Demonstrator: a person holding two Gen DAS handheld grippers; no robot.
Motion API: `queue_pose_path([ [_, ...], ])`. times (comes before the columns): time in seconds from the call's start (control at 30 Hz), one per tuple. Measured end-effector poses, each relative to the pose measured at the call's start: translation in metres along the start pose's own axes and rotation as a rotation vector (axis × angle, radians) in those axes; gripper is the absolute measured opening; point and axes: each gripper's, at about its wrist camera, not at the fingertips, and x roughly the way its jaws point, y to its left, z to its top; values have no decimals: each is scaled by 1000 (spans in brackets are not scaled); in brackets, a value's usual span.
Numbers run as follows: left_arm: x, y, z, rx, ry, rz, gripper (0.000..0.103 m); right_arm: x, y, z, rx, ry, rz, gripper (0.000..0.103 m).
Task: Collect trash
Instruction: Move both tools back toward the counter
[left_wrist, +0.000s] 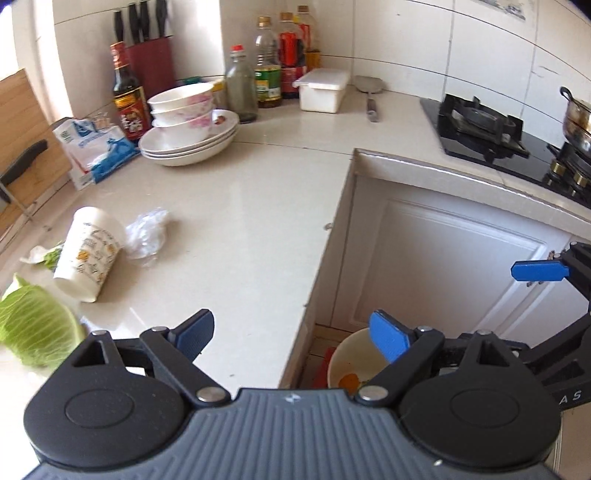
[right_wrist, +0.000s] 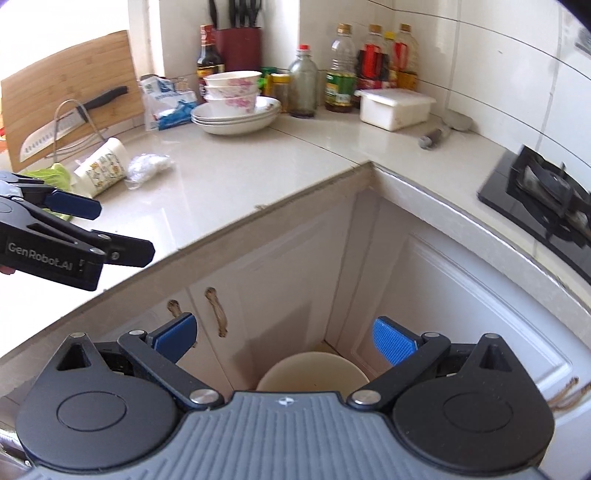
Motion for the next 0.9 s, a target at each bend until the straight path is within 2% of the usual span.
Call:
queue_pose_path([
  [0.2,-7,53,-11,-114,7,118,92,17,30,21,-64,-3,63,103],
  [0.47,4,107,-34,-299,48,306,92,43,54,42,-161,20,138,103],
  [0.7,21,144,-52,-503,72,383,91,64,62,58,-220,37,181,103],
  [0.9,33,157,-50,-567,52,410,91,79,65,69,-255,53,203,103],
])
